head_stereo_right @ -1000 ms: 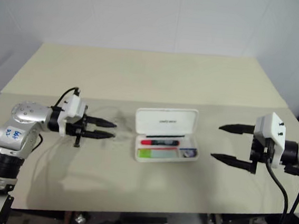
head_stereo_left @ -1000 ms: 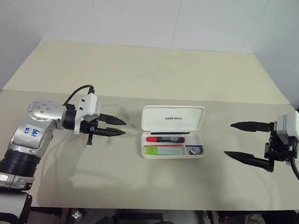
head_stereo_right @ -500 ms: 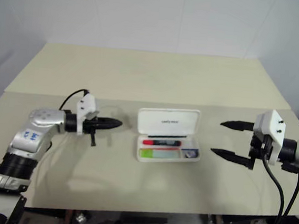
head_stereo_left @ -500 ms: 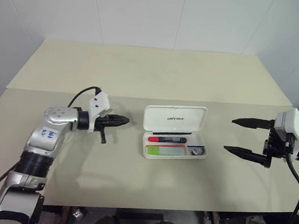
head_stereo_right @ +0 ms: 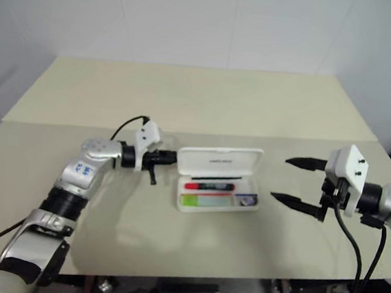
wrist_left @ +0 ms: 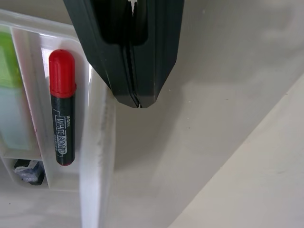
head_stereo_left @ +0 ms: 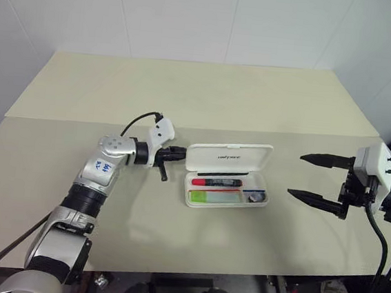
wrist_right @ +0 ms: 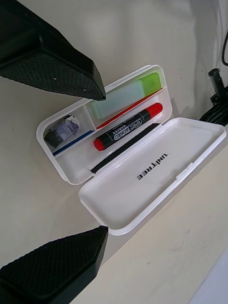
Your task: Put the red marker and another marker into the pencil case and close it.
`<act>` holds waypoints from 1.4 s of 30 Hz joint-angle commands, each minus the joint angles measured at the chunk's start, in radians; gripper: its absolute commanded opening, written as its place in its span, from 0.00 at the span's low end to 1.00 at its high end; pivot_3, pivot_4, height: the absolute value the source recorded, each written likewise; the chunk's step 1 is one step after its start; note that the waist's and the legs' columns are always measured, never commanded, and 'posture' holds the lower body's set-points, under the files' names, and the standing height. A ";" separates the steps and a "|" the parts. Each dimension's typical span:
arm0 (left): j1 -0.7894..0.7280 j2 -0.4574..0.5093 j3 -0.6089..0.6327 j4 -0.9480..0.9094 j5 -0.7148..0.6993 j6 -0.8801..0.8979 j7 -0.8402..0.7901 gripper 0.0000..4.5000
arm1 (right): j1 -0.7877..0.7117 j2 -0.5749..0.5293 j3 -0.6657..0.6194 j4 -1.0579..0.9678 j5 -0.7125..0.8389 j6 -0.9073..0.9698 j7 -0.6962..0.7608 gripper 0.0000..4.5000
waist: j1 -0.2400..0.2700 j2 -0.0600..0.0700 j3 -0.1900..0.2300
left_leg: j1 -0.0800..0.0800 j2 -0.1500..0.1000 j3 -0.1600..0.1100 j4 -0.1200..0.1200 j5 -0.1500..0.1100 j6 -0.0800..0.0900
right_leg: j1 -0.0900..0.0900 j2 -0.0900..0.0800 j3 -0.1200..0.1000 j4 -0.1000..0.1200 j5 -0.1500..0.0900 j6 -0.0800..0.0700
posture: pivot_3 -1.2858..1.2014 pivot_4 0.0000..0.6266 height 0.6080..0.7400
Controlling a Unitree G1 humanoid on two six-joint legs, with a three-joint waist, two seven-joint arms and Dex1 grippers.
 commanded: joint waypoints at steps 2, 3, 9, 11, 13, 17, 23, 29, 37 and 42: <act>-0.028 -0.014 0.011 0.008 -0.011 -0.102 -0.039 0.00 | 0.013 0.001 -0.030 -0.042 0.021 0.007 -0.022 1.00 | 0.001 0.000 0.000 | 0.000 0.000 0.000 0.000 0.000 0.000 | 0.000 0.000 0.000 0.000 0.000 0.000 | 0.52 0.24 1.00; -0.024 -0.015 0.009 0.003 -0.018 -0.126 -0.062 0.00 | 0.015 0.002 -0.029 -0.044 0.021 0.007 -0.025 1.00 | 0.001 0.000 0.000 | 0.000 0.000 0.000 0.000 0.000 0.000 | 0.000 -0.001 0.000 0.000 0.000 0.000 | 0.52 0.24 1.00; 0.028 0.010 -0.036 -0.073 -0.035 -0.218 -0.238 0.00 | 0.026 0.011 -0.025 -0.058 0.024 0.009 -0.043 1.00 | 0.001 0.000 0.000 | 0.000 0.000 0.000 -0.001 0.000 0.000 | 0.000 0.000 0.000 -0.001 0.000 0.000 | 0.52 0.24 1.00; 0.062 0.027 -0.064 -0.120 -0.019 -0.198 -0.263 0.00 | 0.028 0.017 -0.022 -0.059 0.023 0.007 -0.048 1.00 | -0.001 0.000 0.000 | 0.000 0.000 0.000 -0.001 0.000 0.000 | 0.000 0.000 0.000 -0.001 0.000 0.000 | 0.52 0.24 1.00; 0.085 0.033 -0.082 -0.156 -0.009 -0.165 -0.265 0.00 | 0.030 0.022 -0.021 -0.061 0.022 0.006 -0.052 1.00 | 0.000 0.000 0.000 | 0.000 0.000 0.000 -0.001 0.000 0.000 | 0.000 0.000 0.000 -0.001 0.000 0.000 | 0.52 0.24 1.00; 0.113 0.041 -0.118 -0.207 0.020 -0.103 -0.248 0.00 | 0.033 0.029 -0.022 -0.067 0.022 0.006 -0.061 1.00 | 0.000 0.000 0.000 | 0.000 0.000 -0.001 0.000 0.000 0.000 | 0.001 0.000 0.000 0.000 0.000 0.000 | 0.52 0.24 1.00; 0.134 0.008 -0.191 -0.264 0.085 0.034 -0.176 0.00 | 0.068 0.051 -0.035 -0.099 0.029 0.007 -0.087 1.00 | 0.004 0.000 0.000 | 0.000 0.001 -0.004 0.000 0.000 0.001 | 0.004 -0.001 -0.001 -0.001 0.000 0.000 | 0.52 0.24 1.00; 0.105 -0.026 -0.242 -0.266 0.101 0.103 -0.160 0.00 | 0.107 0.079 -0.039 -0.150 0.040 0.016 -0.130 1.00 | 0.004 0.000 -0.001 | 0.005 0.001 -0.009 0.000 0.000 0.001 | 0.012 -0.001 -0.003 -0.005 0.000 0.000 | 0.52 0.24 1.00; 0.083 -0.022 -0.256 -0.259 0.107 0.137 -0.148 0.00 | 0.132 0.102 -0.033 -0.188 0.050 0.020 -0.174 1.00 | 0.009 0.000 -0.001 | 0.005 0.000 -0.010 -0.001 0.000 0.001 | 0.015 -0.001 -0.004 -0.009 0.001 0.001 | 0.52 0.24 1.00; 0.086 -0.032 -0.153 -0.274 0.027 0.117 -0.121 0.00 | 0.128 0.102 -0.024 -0.182 0.051 0.016 -0.178 1.00 | 0.010 0.000 -0.001 | 0.005 0.000 -0.010 -0.001 0.000 0.001 | 0.014 -0.001 -0.004 -0.009 0.001 0.001 | 0.52 0.24 1.00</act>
